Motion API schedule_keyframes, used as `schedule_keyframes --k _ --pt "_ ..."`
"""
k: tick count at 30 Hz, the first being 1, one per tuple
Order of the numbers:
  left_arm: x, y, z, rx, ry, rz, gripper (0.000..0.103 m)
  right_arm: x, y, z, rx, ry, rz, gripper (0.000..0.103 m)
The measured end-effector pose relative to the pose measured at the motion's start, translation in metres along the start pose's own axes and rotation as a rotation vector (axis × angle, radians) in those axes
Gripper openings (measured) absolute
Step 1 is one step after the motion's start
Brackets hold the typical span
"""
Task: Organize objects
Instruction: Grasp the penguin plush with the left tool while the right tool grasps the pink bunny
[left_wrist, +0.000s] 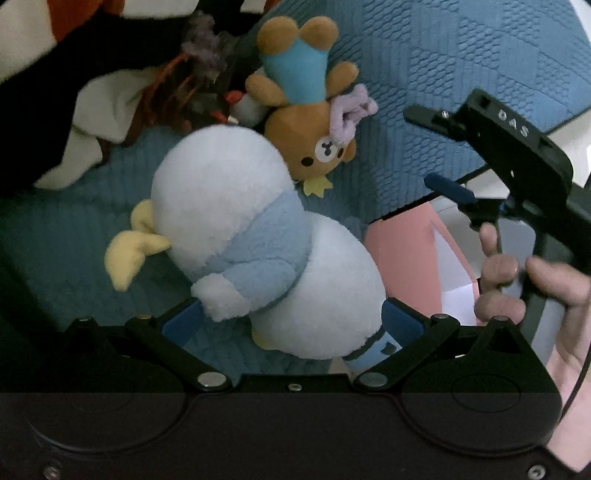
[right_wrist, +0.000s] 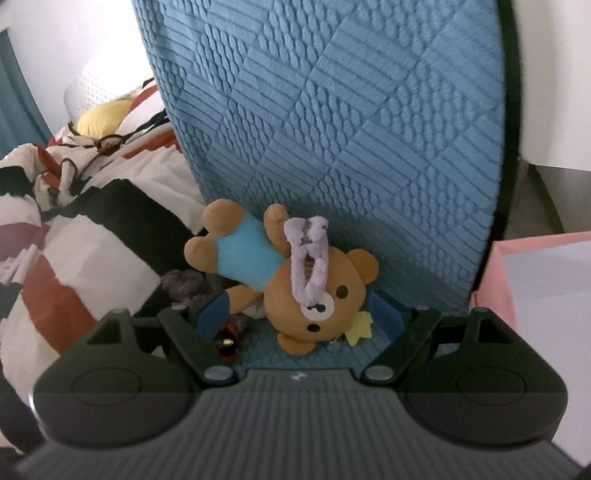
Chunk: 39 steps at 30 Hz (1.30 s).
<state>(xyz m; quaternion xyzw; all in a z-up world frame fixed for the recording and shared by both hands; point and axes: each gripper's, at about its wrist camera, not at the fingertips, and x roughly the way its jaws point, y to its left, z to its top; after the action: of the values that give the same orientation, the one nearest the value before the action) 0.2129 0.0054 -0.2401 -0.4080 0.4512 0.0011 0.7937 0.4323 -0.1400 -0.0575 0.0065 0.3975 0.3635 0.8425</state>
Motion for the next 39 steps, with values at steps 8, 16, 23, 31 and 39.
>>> schedule_keyframes --k 8,16,23,31,39 --pt "0.014 0.002 0.014 -0.074 -0.005 0.005 0.103 0.044 0.009 0.02 -0.04 0.037 -0.015 0.084" --pt "0.04 0.005 0.022 -0.134 0.046 0.001 0.103 0.08 0.007 0.033 -0.024 0.052 -0.054 0.076" --pt "0.057 0.005 0.033 -0.194 0.083 -0.012 0.103 0.099 0.005 0.038 -0.053 0.047 -0.062 0.071" --pt "0.072 0.008 0.044 -0.245 0.087 -0.011 0.102 0.111 -0.013 0.042 0.017 0.036 -0.029 0.054" --pt "0.071 0.012 0.053 -0.271 0.091 -0.045 0.087 0.096 -0.028 0.039 0.012 0.024 -0.038 0.04"
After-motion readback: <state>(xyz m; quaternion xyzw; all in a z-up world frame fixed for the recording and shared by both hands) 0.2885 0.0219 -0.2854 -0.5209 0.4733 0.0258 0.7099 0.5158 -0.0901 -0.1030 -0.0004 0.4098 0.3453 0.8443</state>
